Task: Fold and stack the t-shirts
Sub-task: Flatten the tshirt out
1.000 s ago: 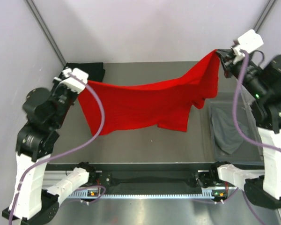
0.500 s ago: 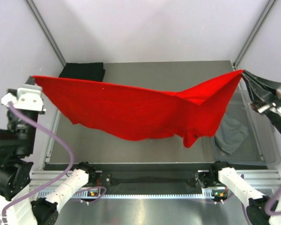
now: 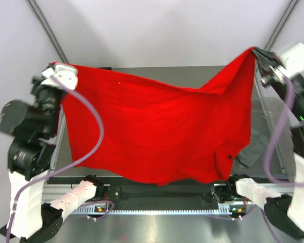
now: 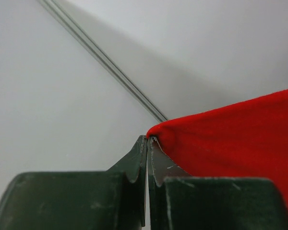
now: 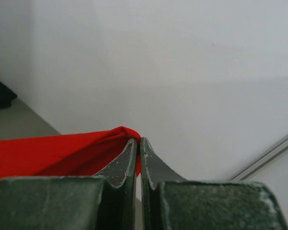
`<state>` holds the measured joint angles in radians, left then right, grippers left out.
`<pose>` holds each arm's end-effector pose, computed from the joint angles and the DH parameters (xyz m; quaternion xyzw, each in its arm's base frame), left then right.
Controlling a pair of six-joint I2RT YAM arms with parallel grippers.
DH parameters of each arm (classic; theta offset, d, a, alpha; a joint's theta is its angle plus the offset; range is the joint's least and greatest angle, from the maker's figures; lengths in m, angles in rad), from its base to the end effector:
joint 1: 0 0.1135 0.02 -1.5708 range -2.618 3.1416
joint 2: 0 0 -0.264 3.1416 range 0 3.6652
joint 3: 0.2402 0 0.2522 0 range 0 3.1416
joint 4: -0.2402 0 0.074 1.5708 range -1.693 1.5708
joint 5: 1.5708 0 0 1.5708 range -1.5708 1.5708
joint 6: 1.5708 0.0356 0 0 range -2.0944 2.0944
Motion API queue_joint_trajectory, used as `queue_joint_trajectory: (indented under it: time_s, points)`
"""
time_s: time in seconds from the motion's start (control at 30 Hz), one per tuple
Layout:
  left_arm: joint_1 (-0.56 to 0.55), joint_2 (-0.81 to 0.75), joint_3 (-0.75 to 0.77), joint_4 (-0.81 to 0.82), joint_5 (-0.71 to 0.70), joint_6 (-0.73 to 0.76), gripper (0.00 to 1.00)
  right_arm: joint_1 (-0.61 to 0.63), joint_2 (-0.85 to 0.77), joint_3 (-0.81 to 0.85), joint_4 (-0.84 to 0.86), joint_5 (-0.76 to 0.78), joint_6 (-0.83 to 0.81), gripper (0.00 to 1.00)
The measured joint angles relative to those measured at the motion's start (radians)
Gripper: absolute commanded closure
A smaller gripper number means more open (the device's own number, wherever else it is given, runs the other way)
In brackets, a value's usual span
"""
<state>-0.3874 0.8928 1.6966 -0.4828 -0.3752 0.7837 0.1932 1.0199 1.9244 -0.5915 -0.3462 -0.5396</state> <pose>0.0816 -0.0192 0.5709 0.1916 0.5626 0.2638 0.7597 0.0844 0.0288 0.6012 -0.3376 0.4911 -0.0375 0.8021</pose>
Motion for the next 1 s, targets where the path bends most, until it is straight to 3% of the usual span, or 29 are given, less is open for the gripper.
queue_joint_trajectory:
  time_s: [0.23, 0.47, 0.8, 1.0]
  points:
    - [0.0, 0.116, -0.05, -0.014, -0.035, -0.016, 1.0, 0.0, 0.178, -0.006, -0.018, 0.064, 0.046, 1.0]
    - [0.0, 0.227, 0.08, -0.085, -0.034, -0.081, 1.0, 0.0, 0.166, 0.042, -0.046, 0.085, 0.068, 1.0]
    - [0.016, 0.03, 0.071, -0.148, -0.022, -0.127, 1.0, -0.002, -0.073, 0.005, -0.053, 0.079, 0.071, 1.0]
    - [0.023, -0.078, 0.082, -0.184, -0.021, -0.13, 1.0, -0.007, -0.137, 0.037, -0.089, 0.063, 0.072, 1.0]
